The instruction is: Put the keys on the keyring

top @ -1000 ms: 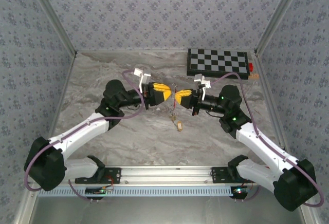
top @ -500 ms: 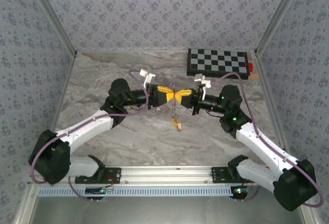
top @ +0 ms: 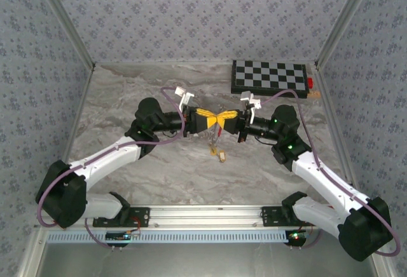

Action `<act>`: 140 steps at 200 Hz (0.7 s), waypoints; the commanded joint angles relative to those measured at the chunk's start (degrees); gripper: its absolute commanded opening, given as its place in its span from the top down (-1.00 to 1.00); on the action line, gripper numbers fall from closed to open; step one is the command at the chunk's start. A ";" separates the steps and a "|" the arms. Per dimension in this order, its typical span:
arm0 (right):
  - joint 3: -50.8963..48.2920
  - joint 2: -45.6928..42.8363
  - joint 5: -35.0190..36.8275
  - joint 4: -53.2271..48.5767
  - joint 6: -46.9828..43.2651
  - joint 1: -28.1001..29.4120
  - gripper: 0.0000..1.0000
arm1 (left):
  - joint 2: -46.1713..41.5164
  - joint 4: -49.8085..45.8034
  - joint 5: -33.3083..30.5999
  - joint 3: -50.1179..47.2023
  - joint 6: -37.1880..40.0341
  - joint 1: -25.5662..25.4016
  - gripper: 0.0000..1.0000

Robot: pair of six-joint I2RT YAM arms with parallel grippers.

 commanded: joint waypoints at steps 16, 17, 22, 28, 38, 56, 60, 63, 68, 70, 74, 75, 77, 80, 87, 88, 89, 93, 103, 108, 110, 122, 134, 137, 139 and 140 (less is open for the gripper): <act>0.08 -1.05 0.38 1.60 -0.82 -0.18 1.00 | -0.35 2.75 1.81 2.39 0.16 -0.46 0.71; 0.07 -1.06 0.43 1.61 -0.81 -0.22 1.00 | -0.35 2.74 1.80 2.38 0.18 -0.44 0.71; 0.02 -1.11 0.39 1.50 -0.80 -0.17 1.00 | -0.40 2.73 1.74 2.38 0.17 -0.50 0.71; 0.01 -1.24 0.38 1.49 -0.88 -0.20 1.00 | -0.35 2.73 1.74 2.38 0.19 -0.44 0.71; -0.02 -1.33 0.40 1.36 -0.93 -0.21 1.00 | -0.43 2.77 1.73 2.36 0.19 -0.48 0.69; -0.08 -1.31 0.39 1.34 -1.02 -0.30 1.00 | -0.66 3.08 1.62 2.07 0.18 -0.45 0.66; -0.13 -1.33 0.38 1.35 -0.98 -0.33 1.00 | -0.67 3.08 1.61 2.06 0.15 -0.47 0.64; -0.17 -1.33 0.41 1.36 -0.95 -0.34 1.00 | -0.69 3.04 1.55 2.02 0.17 -0.47 0.64; -0.18 -1.33 0.38 1.34 -0.97 -0.29 1.00 | -0.77 3.00 1.56 2.03 0.29 -0.47 0.64; -0.24 -1.33 0.38 1.29 -0.97 -0.29 1.00 | -0.78 2.99 1.56 2.04 0.32 -0.49 0.64; -0.23 -1.29 0.38 1.35 -0.97 -0.31 1.00 | -0.88 3.07 1.55 2.04 0.30 -0.46 0.64; -0.21 -1.31 0.38 1.36 -1.02 -0.28 1.00 | -0.92 3.08 1.54 2.07 0.30 -0.44 0.64; -0.27 -1.31 0.38 1.31 -1.01 -0.26 1.00 | -0.97 3.08 1.57 2.05 0.34 -0.42 0.65; -0.21 -1.23 0.38 1.34 -0.98 -0.28 1.00 | -1.00 3.08 1.53 2.09 0.38 -0.49 0.65; -0.29 -1.24 0.38 1.35 -1.05 -0.28 1.00 | -1.12 3.08 1.44 2.02 0.43 -0.42 0.68; -0.29 -1.20 0.38 1.31 -1.01 -0.31 1.00 | -1.13 3.08 1.44 2.02 0.41 -0.42 0.69; -0.24 -1.18 0.38 1.34 -0.99 -0.33 1.00 | -1.13 3.08 1.48 2.06 0.48 -0.41 0.71; -0.23 -1.24 0.38 1.36 -1.02 -0.26 1.00 | -1.18 3.08 1.55 2.08 0.54 -0.41 0.77; -0.29 -1.15 0.39 1.52 -0.98 -0.28 1.00 | -1.22 3.12 1.53 2.07 0.55 -0.41 0.94; -0.27 -1.13 0.40 1.51 -1.01 -0.27 1.00 | -1.22 2.96 1.44 2.08 0.64 -0.46 0.99; -0.26 -1.11 0.39 1.48 -1.03 -0.26 1.00 | -1.24 2.88 1.37 2.05 0.58 -0.49 1.00; -0.21 -1.12 0.30 1.53 -1.02 -0.27 1.00 | -1.16 2.35 1.32 2.08 0.99 -0.46 1.00; -0.21 -1.09 0.31 1.33 -1.11 -0.26 1.00 | -1.05 2.04 1.35 2.02 1.28 -0.42 1.00; -0.24 -1.16 0.30 1.26 -1.12 -0.26 1.00 | -1.11 1.84 1.34 2.02 1.41 -0.53 1.00; -0.28 -1.18 0.34 1.16 -1.14 -0.30 1.00 | -1.06 1.74 1.22 2.04 1.52 -0.57 1.00; -0.28 -1.21 0.36 1.13 -1.15 -0.28 1.00 | -1.05 1.66 1.20 2.03 1.57 -0.58 1.00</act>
